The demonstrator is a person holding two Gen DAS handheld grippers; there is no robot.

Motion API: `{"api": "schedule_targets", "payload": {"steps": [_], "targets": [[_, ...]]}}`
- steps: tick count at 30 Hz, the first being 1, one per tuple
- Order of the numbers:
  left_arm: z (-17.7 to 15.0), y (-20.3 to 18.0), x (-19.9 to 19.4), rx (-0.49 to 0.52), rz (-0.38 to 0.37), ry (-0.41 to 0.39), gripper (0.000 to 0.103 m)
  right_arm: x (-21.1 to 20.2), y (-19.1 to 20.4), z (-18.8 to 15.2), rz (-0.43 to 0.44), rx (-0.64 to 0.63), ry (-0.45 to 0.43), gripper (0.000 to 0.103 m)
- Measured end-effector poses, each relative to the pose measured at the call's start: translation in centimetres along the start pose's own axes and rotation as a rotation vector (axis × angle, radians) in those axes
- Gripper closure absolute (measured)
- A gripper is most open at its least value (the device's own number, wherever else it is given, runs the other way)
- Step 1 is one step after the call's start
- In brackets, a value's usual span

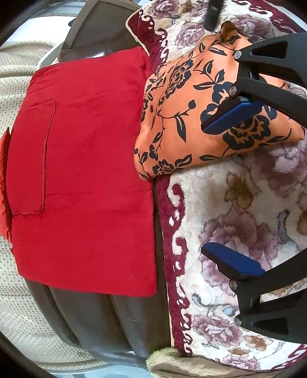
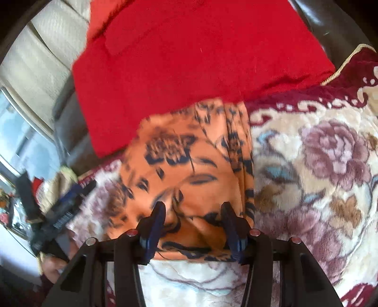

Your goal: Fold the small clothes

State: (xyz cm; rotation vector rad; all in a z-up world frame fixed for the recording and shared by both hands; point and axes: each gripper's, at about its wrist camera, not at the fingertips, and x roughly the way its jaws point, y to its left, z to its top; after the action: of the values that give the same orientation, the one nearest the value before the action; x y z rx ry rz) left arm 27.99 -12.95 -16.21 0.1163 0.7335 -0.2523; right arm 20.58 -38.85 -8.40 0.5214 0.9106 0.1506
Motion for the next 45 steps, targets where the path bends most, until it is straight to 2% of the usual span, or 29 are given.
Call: {"api": "schedule_targets", "payload": {"steps": [2,4,15,19,22,26,29,32,38,45], "targets": [[0.0,-0.2,-0.1,0.003,0.001,0.001,0.010,-0.8,-0.3,0.3,0.019,0.019,-0.052,0.040],[0.1,-0.4,0.0,0.008,0.001,0.001,0.010,-0.9,-1.1,0.6,0.036,0.054,-0.069,0.037],[0.0,-1.3,0.4,0.029,-0.021,0.012,0.010,0.9,-3.0,1.3,0.056,0.133,-0.049,0.037],[0.1,-1.3,0.7,0.030,-0.015,0.018,0.010,0.4,-2.9,1.6,0.084,0.141,-0.088,0.037],[0.0,-1.4,1.0,0.029,-0.011,0.027,0.010,0.4,-1.9,1.9,0.105,0.098,-0.111,0.037],[-0.2,-1.5,1.7,0.041,0.001,0.045,0.010,2.5,-0.8,2.1,0.105,0.066,-0.048,0.041],[-0.5,-1.7,2.5,0.053,0.011,0.079,0.010,4.8,-0.1,1.8,0.024,0.024,0.022,0.041],[-0.6,-1.6,2.6,0.054,0.011,0.082,0.010,4.6,0.3,2.0,0.018,0.011,0.014,0.041],[-0.5,-1.4,2.4,0.049,0.011,0.082,0.010,2.9,-0.9,2.8,0.093,0.076,-0.040,0.040],[-0.4,-1.4,2.1,0.041,-0.017,0.080,0.010,1.7,-3.2,3.3,0.084,0.156,-0.059,0.040]]}}
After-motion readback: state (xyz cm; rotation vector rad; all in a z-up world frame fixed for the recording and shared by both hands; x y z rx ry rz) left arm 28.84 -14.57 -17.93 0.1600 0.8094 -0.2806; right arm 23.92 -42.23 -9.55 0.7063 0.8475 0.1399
